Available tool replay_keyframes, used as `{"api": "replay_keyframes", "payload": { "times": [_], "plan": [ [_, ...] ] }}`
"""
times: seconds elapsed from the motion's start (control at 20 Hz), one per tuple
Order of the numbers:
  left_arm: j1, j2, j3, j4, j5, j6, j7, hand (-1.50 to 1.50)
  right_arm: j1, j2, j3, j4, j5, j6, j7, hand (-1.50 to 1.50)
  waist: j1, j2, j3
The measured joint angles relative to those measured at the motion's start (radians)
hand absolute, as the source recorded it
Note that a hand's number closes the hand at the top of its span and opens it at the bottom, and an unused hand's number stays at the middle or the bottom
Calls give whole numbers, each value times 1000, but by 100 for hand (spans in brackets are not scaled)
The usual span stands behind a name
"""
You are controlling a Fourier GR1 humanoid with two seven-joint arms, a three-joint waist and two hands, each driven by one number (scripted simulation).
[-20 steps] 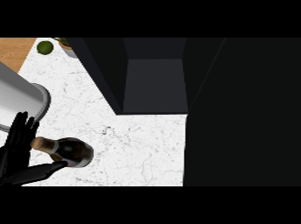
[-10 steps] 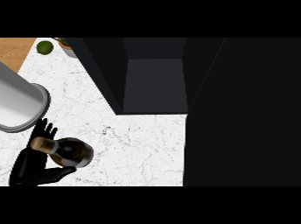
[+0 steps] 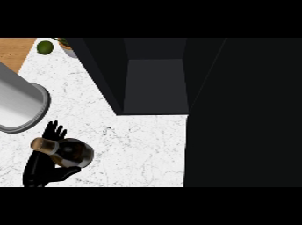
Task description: Pick up the wine, place it into the cabinet and close the cabinet
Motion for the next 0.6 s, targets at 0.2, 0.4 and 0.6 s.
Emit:
{"api": "replay_keyframes", "payload": {
  "times": [0.2,0.4,0.6],
  "plan": [
    [-55,1,24,117,15,-16,-66,-150,3,6,4,3,0,5,-5,-150,-1,0,0],
    [-111,17,39,232,16,-37,-134,-150,4,18,10,6,-2,5,-6,-150,-1,0,0],
    [-135,17,27,291,11,-70,-177,150,22,20,18,3,-4,15,-9,-150,-1,0,0]
  ]
}}
